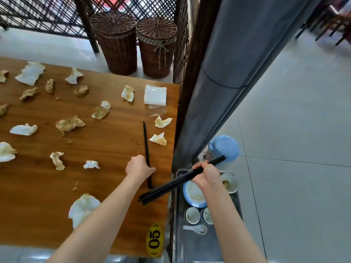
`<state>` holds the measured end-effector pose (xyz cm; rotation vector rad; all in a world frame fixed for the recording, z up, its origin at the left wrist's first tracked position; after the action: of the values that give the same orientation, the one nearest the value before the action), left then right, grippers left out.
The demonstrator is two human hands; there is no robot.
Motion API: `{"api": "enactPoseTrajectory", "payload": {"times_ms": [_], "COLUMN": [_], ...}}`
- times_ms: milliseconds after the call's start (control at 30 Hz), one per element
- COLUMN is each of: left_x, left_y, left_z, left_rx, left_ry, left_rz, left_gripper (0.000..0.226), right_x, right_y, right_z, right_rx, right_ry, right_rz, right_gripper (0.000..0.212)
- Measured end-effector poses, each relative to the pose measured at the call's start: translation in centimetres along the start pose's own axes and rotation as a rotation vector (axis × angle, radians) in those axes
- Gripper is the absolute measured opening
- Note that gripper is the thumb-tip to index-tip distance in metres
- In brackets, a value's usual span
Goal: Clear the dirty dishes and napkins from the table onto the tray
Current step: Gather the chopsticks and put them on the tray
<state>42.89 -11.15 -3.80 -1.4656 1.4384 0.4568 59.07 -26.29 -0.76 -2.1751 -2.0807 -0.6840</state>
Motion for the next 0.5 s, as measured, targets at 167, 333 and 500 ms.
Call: {"api": "enactPoseTrajectory", "payload": {"times_ms": [167, 333, 500], "left_x": [0.8, -0.1, -1.9], "left_y": [0.2, 0.9, 1.4], "left_z": [0.5, 0.4, 0.4], "left_rx": [-0.063, -0.154, -0.117], "left_ry": [-0.025, -0.048, -0.074], "left_rz": [-0.025, -0.064, -0.115], "left_gripper": [0.03, 0.033, 0.02], "right_x": [0.6, 1.1, 2.0], "right_y": [-0.2, -0.3, -1.0], "right_z": [0.6, 0.4, 0.3], "right_rx": [0.025, 0.057, 0.07], "right_ry": [-0.016, -0.018, -0.019], "right_rz": [-0.016, -0.036, -0.043], "right_gripper": [0.029, 0.023, 0.026]}}
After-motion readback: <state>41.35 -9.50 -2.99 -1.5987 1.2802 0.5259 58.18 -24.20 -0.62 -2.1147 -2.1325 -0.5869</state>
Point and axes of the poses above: each hand's wrist, its own z-axis towards the middle knuckle, its own x-axis out of the palm, y = z × x, the point moved 6 cm from there along z, towards the middle knuckle, and after that the axes turned 10 degrees about x, right-handed, at the moved point
